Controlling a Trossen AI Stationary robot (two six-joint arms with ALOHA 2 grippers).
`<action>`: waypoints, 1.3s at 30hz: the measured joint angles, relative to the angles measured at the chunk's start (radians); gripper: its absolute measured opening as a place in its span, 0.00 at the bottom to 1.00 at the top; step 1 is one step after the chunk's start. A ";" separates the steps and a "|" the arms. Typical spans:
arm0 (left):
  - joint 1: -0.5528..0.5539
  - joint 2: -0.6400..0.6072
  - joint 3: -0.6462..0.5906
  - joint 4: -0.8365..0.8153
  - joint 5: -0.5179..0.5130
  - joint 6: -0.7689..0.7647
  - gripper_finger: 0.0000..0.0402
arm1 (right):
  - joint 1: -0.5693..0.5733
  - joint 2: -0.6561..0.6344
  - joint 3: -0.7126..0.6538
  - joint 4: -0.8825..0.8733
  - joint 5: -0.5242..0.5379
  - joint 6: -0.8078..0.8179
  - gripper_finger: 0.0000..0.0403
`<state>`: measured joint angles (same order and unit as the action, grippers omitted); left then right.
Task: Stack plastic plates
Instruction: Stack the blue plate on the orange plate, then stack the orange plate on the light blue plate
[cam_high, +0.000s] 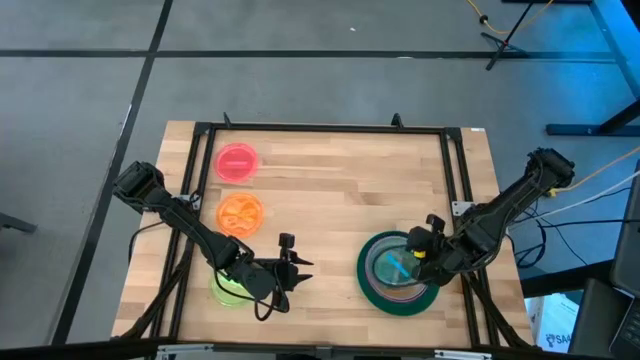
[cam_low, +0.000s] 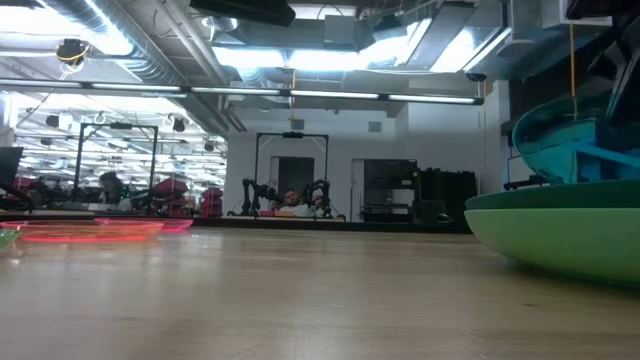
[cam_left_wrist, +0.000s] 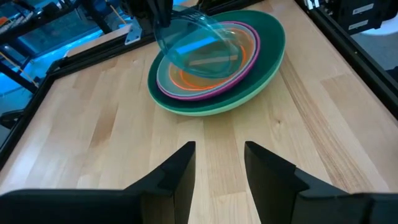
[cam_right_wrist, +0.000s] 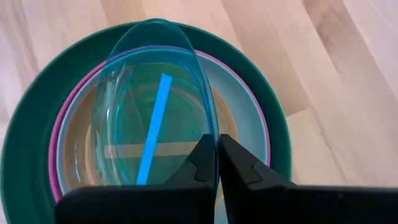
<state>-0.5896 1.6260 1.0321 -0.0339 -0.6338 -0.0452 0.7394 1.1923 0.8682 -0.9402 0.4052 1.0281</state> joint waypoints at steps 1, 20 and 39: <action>0.000 0.000 0.000 0.000 0.000 0.000 0.33 | 0.000 0.000 -0.006 0.010 -0.004 0.001 0.00; 0.009 0.000 0.000 -0.116 0.042 -0.132 0.33 | 0.001 0.011 0.065 -0.040 -0.071 0.019 0.40; 0.146 0.021 -0.001 -0.927 0.103 -0.911 0.33 | 0.000 0.184 0.059 0.372 0.261 -0.295 0.45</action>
<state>-0.4438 1.6470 1.0313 -0.9610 -0.5308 -0.9564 0.7391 1.3761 0.9276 -0.5682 0.6665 0.7330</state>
